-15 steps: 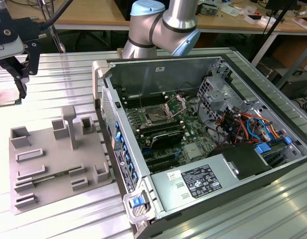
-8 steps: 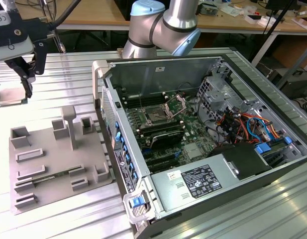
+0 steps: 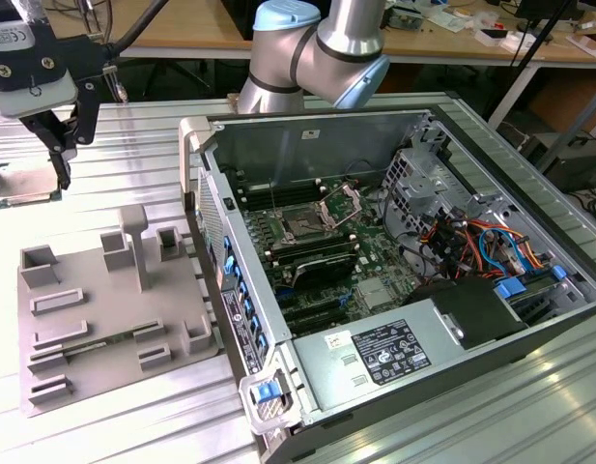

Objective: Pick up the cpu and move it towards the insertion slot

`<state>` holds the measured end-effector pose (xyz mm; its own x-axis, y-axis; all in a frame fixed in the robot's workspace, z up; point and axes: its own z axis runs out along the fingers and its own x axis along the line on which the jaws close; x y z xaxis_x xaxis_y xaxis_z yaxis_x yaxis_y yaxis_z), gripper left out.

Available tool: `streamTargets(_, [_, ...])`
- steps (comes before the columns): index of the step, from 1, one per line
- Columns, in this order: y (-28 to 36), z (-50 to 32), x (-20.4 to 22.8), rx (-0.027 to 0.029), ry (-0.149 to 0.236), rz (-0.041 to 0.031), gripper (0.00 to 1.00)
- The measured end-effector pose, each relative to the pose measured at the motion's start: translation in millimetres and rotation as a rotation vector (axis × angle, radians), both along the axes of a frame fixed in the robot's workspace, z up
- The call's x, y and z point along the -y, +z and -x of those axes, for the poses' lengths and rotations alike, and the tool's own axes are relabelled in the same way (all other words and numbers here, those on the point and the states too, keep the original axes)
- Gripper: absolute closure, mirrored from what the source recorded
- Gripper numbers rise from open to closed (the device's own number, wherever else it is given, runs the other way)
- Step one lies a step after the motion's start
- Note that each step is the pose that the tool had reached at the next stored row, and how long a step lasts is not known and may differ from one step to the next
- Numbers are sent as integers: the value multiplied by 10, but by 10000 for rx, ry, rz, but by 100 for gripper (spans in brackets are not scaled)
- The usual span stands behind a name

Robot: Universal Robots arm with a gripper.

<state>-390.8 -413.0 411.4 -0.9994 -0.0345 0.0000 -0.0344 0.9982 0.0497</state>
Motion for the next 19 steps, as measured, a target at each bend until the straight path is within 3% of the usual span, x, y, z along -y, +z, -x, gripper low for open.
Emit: streamTargets(19, [0, -142, 0, -1, -1, 27, 45])
